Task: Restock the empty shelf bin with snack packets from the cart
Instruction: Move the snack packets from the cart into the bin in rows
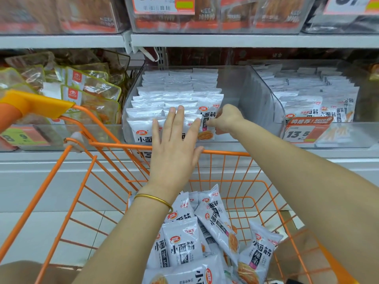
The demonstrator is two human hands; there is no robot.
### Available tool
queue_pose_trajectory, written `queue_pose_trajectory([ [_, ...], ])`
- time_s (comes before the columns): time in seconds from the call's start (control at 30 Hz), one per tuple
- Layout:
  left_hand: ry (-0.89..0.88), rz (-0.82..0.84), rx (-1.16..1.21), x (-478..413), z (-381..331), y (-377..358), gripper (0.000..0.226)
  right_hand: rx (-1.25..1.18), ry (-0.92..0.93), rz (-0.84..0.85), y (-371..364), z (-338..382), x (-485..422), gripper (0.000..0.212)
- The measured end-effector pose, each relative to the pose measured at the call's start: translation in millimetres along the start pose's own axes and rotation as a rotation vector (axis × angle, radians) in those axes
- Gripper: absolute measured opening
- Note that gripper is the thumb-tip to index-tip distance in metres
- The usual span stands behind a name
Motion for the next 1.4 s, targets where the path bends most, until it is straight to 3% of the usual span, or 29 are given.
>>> queue_pose_trajectory([
  [0.2,-0.001,0.021,-0.001,0.5,-0.6,1.3,0.057,0.021,0.042,-0.025,11.1,2.8,7.8,0.030],
  [0.3,-0.010,0.015,0.043,0.2,-2.3,6.4,0.049,0.046,0.171,-0.152,28.8,10.5,32.7,0.027],
  [0.37,-0.021,-0.021,0.075,-1.4,-6.6,14.5,0.042,-0.040,0.264,-0.136,42.6,18.8,68.9,0.022],
  [0.43,-0.036,-0.069,0.105,-3.4,-13.7,24.1,0.036,-0.098,0.289,0.041,46.8,16.9,107.5,0.014],
  [0.5,-0.083,-0.109,0.118,-3.9,-20.9,30.4,0.028,-0.014,0.226,0.356,35.0,-0.4,134.5,0.009],
  [0.63,-0.235,-0.080,0.062,3.0,-33.9,32.0,0.021,0.584,0.092,0.996,-1.9,-45.1,157.0,0.022],
  [0.73,-0.263,-0.025,0.073,17.5,-38.1,27.8,0.019,0.955,0.086,1.188,-20.0,-67.7,162.7,0.021],
  [0.8,-0.243,0.038,0.114,24.8,-38.3,25.2,0.022,1.086,0.063,1.238,-27.8,-79.5,167.2,0.043],
  [0.83,-0.236,0.067,0.131,26.1,-38.7,24.8,0.025,1.134,0.048,1.252,-29.3,-81.4,169.4,0.047],
  [0.93,-0.205,0.135,0.183,25.4,-40.4,26.5,0.029,1.165,0.103,1.199,-32.7,-82.4,169.1,0.024],
  [0.97,-0.200,0.145,0.200,24.9,-40.8,27.3,0.029,1.137,0.092,1.150,-30.6,-79.5,166.5,0.031],
  [1.07,-0.209,0.180,0.279,25.7,-40.1,25.7,0.034,0.917,0.012,1.069,-20.3,-71.7,152.8,0.009],
  [1.13,-0.205,0.244,0.330,27.5,-40.4,23.9,0.039,0.759,-0.043,1.054,-11.2,-66.1,149.7,0.018],
  [1.2,-0.187,0.315,0.364,29.2,-40.7,21.6,0.041,0.743,0.003,1.038,-5.0,-59.9,152.5,0.010],
  [1.27,-0.154,0.384,0.405,30.4,-40.3,18.4,0.029,0.782,0.087,0.995,2.6,-52.4,155.2,0.014],
  [1.4,0.002,0.563,0.551,31.2,-42.9,18.4,0.017,0.732,0.276,0.703,35.5,-27.6,150.6,0.013],
])
Point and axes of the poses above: each hand's wrist, its own x-axis away from the middle knuckle, its own y-axis out of the back of the hand, z = x × y, the point moved 1 cm from there along -x, towards the middle knuckle, and after that the axes turned 14 degrees about y, right-handed, at the moved point
